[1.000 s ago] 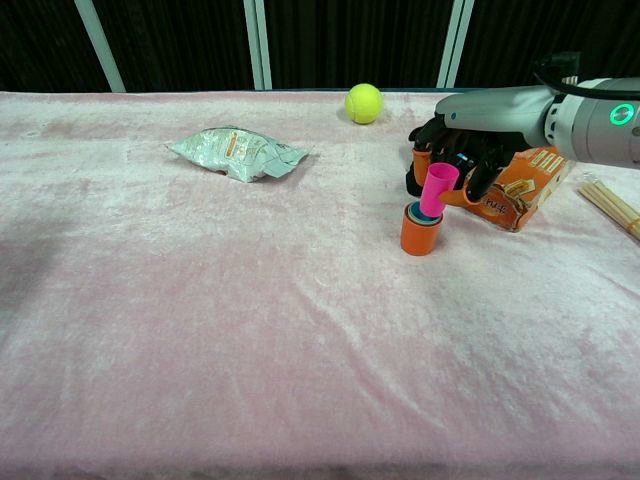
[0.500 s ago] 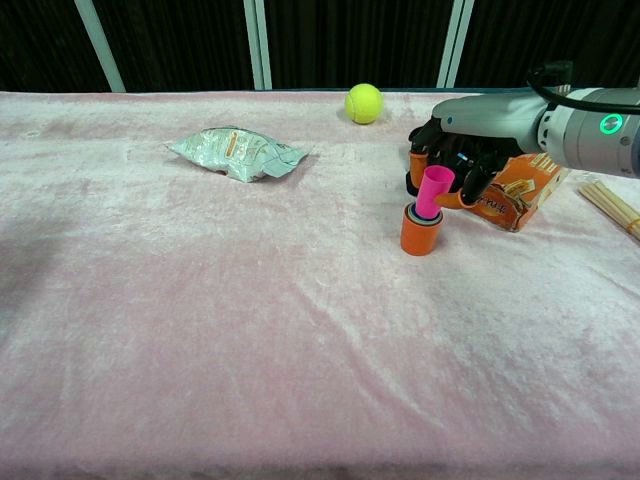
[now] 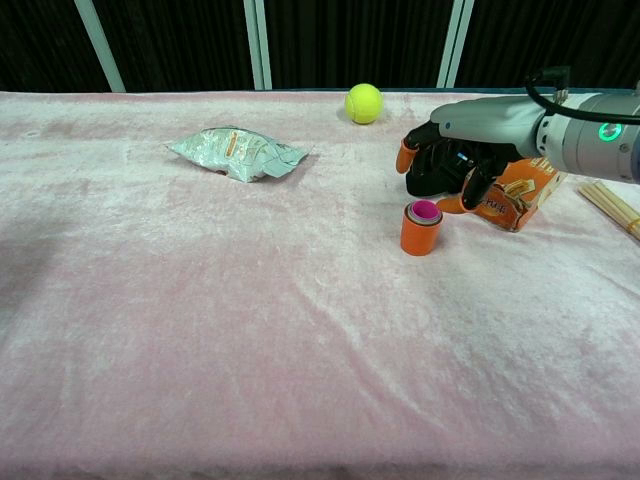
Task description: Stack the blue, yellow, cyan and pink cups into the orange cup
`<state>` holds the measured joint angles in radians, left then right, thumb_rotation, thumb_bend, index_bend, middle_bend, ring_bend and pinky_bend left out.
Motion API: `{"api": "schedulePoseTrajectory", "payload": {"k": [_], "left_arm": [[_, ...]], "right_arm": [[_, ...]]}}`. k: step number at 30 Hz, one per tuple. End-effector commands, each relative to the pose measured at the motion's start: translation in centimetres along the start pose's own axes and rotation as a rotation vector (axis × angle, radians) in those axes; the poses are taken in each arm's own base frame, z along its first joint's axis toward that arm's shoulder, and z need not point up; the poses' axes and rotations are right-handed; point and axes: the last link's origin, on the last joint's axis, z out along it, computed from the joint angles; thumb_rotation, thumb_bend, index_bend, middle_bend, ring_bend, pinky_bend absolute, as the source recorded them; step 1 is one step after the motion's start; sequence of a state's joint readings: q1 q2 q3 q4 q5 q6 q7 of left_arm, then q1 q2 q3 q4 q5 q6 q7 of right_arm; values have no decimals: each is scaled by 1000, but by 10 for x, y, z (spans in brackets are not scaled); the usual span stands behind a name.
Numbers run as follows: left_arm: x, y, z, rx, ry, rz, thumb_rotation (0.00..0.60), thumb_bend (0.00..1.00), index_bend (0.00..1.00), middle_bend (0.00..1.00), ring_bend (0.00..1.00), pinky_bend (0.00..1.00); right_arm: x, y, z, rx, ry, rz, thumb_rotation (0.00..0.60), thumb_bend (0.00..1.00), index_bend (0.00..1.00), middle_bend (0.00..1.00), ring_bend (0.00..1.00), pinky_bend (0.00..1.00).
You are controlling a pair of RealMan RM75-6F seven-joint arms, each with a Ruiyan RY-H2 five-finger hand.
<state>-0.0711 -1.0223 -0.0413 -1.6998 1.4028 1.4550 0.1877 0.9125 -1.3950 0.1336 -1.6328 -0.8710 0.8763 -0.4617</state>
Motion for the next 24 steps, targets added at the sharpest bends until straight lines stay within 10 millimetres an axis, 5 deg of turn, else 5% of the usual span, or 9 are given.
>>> {"api": "schedulePoseTrajectory", "payload": {"k": [1, 12, 15, 19, 24], "left_arm": [[0, 0, 0, 0, 0, 0, 600, 705, 36, 7, 0, 31], [1, 1, 0, -7, 5, -5, 600, 704, 36, 6, 0, 31], [2, 2, 0, -11, 12, -8, 600, 704, 36, 6, 0, 31], [5, 5, 0, -26, 36, -14, 600, 704, 36, 7, 0, 31], [9, 9, -3, -41, 60, -18, 600, 704, 36, 7, 0, 31]], "right_arm": [[5, 4, -5, -6, 16, -6, 600, 278, 253, 237, 242, 215], [35, 48, -60, -122, 163, -16, 600, 241, 154, 127, 197, 215], [34, 67, -89, -183, 225, -19, 600, 241, 137, 101, 183, 215], [16, 101, -153, -314, 307, 15, 600, 240, 120, 77, 171, 215], [2, 110, -199, -336, 421, 9, 600, 239, 117, 75, 171, 214]]}}
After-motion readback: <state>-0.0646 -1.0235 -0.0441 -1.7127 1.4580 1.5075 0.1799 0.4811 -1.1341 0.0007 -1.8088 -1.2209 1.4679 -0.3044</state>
